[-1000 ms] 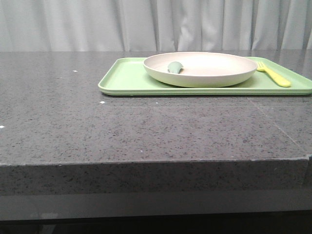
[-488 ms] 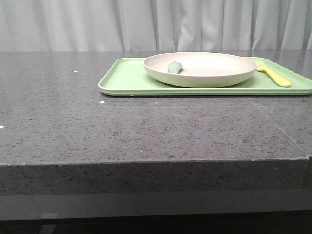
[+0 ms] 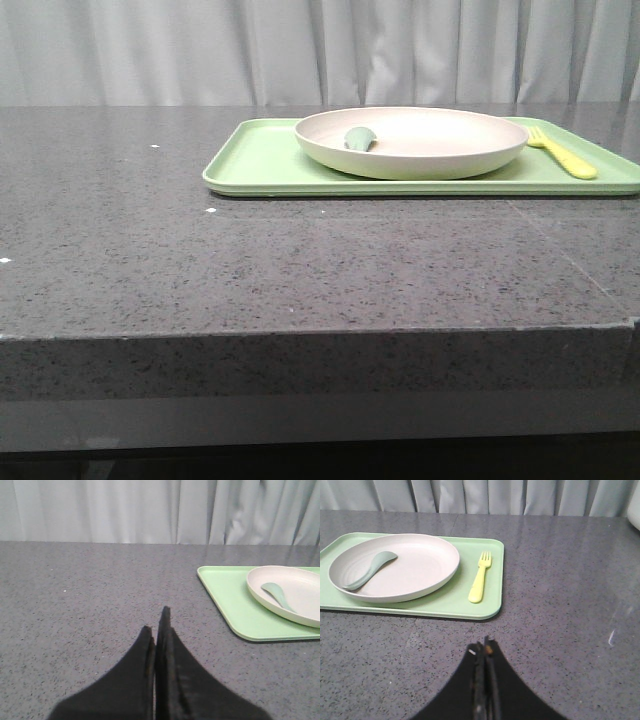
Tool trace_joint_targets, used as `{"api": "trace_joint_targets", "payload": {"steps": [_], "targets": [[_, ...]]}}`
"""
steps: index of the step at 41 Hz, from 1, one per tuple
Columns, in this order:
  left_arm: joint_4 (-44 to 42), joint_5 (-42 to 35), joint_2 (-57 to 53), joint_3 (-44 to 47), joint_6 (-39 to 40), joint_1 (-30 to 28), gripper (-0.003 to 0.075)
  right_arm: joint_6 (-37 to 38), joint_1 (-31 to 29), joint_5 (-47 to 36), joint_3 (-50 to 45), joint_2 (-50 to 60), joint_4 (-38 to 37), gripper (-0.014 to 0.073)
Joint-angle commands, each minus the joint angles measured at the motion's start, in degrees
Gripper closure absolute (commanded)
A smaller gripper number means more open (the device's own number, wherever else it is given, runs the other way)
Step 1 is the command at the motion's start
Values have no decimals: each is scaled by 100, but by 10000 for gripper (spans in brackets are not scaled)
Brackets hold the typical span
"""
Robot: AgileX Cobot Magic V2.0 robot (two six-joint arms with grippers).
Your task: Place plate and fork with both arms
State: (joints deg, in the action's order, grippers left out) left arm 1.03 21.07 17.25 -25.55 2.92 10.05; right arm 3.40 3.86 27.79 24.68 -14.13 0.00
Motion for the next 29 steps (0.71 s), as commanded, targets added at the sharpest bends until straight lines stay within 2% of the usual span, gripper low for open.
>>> {"api": "trace_joint_targets", "payload": {"steps": [1,11,18,29], "targets": [[7,-655,-205,185,3,-187,738,-49,-10,-484,152,-58,-84,711],[7,-716,-1330,1288,3,-912,738,-49,-10,-484,152,-58,-84,711],[7,-743,-1897,1807,3,-1074,738,-49,-10,-484,152,-58,-84,711],[7,-1777,-1874,2584,3,-1074,738,-49,-10,-484,152,-58,-84,711]]}}
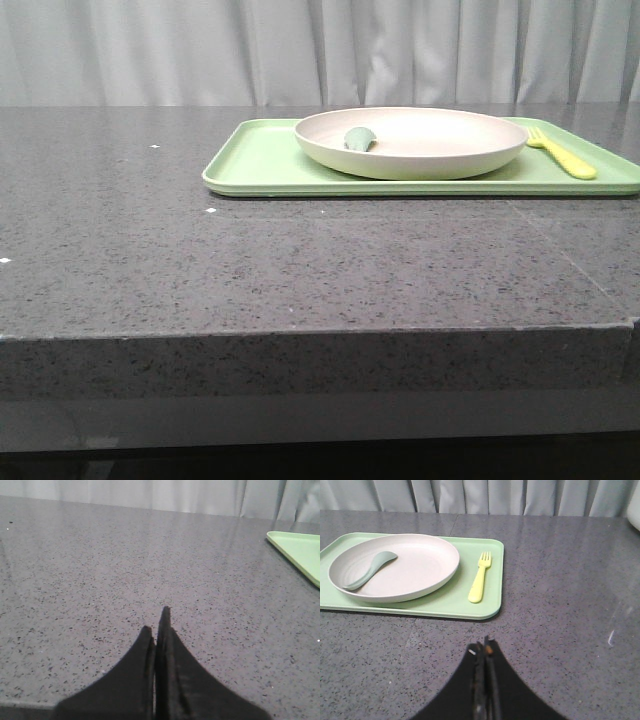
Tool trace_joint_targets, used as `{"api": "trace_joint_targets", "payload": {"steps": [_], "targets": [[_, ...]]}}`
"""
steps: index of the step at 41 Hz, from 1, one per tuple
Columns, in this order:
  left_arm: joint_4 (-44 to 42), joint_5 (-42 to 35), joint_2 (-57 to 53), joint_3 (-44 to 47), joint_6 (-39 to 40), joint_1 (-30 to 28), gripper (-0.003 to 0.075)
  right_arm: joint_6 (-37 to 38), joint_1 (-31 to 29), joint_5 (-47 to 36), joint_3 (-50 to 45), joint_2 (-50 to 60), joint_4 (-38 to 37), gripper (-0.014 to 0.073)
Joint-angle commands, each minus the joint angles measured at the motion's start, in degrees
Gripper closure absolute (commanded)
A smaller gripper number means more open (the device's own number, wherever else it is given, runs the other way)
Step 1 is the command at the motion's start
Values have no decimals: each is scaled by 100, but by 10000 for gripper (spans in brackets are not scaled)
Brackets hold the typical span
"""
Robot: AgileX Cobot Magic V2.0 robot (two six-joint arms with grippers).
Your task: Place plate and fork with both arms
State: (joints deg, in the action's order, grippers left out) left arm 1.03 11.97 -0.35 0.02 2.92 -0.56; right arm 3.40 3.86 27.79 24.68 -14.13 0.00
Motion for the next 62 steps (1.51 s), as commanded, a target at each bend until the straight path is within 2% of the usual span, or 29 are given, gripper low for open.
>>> {"api": "trace_joint_targets", "payload": {"steps": [1,45,51,58,62], "targets": [[7,-952,-113,61,3,-13,738,-49,-10,-484,152,-58,-84,711],[7,-888,-113,48,3,-13,738,-49,-10,-495,144,-58,-119,711],[7,-888,-113,48,3,-13,738,-49,-10,-1165,-251,74,-121,711],[7,-888,-113,48,3,-13,738,-49,-15,-2330,-1291,608,-121,711],[7,-888,-113,48,3,-13,738,-49,-39,-2521,-1857,921,-111,711]]}}
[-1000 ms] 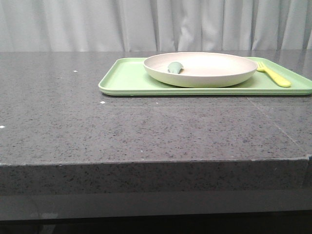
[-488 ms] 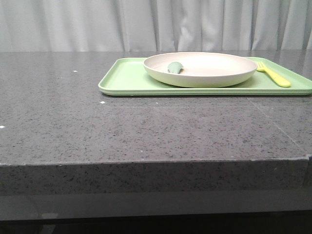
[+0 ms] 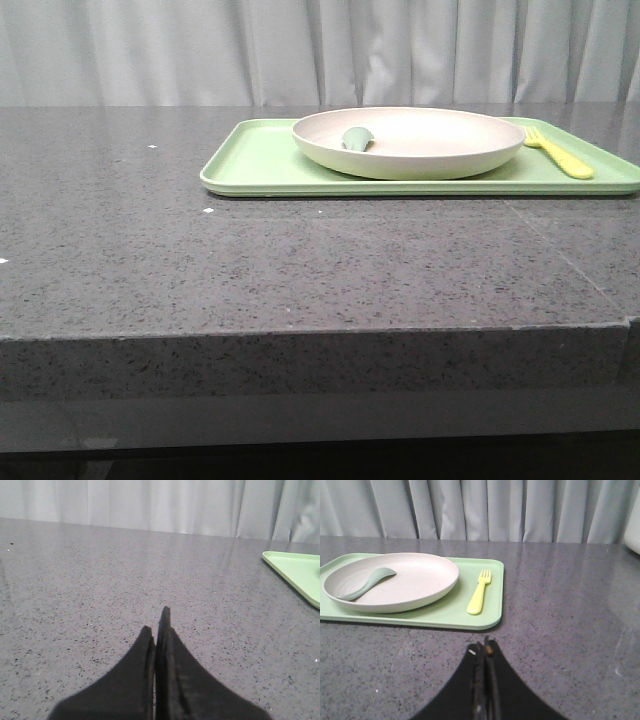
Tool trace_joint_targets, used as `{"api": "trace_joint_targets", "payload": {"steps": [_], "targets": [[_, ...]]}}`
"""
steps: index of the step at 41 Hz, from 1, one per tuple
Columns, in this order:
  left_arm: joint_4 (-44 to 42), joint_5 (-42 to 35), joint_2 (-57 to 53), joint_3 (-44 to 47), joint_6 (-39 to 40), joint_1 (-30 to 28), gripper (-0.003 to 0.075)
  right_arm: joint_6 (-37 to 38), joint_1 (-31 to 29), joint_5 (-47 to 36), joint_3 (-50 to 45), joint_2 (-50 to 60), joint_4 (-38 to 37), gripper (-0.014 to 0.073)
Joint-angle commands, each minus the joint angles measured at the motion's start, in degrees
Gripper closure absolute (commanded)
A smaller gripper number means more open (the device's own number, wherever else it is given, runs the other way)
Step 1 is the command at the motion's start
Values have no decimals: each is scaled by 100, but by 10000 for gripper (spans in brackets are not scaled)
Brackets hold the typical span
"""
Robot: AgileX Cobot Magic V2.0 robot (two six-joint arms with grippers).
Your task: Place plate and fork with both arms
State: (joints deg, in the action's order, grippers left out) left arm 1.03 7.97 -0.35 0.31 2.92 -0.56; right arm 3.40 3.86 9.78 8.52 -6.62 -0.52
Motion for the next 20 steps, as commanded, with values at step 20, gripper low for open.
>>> {"api": "trace_joint_targets", "payload": {"steps": [20], "targets": [[7,-488,-113,19,3,-13,738,-49,-41,-302,-987,832,-44,711]]}}
